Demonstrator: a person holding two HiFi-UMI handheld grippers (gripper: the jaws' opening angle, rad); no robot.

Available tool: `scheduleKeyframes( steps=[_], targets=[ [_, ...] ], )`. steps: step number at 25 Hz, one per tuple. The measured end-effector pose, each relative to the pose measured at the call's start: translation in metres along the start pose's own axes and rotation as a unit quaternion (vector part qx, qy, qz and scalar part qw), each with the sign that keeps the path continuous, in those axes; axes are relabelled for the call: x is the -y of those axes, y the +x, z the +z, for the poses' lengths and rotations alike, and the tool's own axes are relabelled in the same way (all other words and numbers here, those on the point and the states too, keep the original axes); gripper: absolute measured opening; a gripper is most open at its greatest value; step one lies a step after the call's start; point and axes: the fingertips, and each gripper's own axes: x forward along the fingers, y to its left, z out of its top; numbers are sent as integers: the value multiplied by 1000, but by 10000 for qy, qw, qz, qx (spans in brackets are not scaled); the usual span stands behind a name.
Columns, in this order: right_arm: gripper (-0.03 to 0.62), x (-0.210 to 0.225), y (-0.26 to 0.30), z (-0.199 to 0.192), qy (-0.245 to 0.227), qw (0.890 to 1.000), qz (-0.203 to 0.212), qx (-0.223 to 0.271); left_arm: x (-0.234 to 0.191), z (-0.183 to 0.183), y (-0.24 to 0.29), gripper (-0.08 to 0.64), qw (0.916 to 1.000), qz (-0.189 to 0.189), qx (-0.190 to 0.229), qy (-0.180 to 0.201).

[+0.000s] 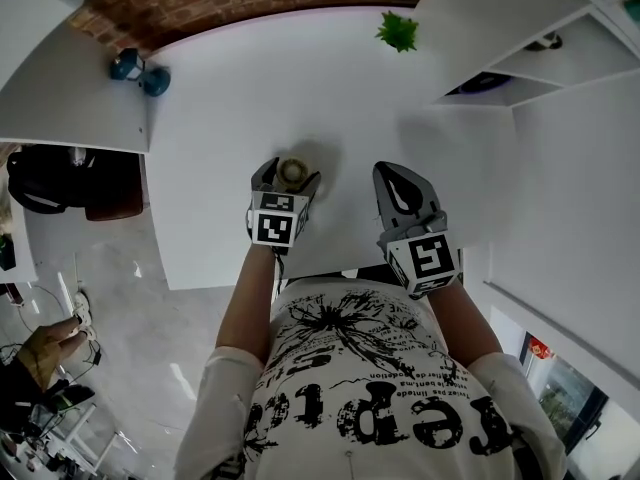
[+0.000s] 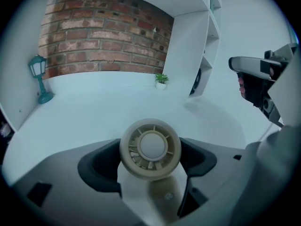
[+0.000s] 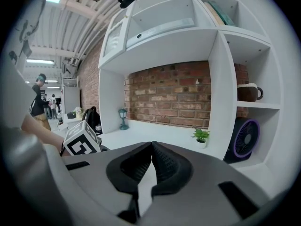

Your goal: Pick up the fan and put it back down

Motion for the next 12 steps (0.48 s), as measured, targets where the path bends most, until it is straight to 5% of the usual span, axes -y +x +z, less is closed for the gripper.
scheduleKeyframes(
  steps=[12],
  targets=[
    [14, -4, 8, -6, -95, 9998, 29, -159, 0, -22, 14, 373, 9993, 103, -340, 70]
  ],
)
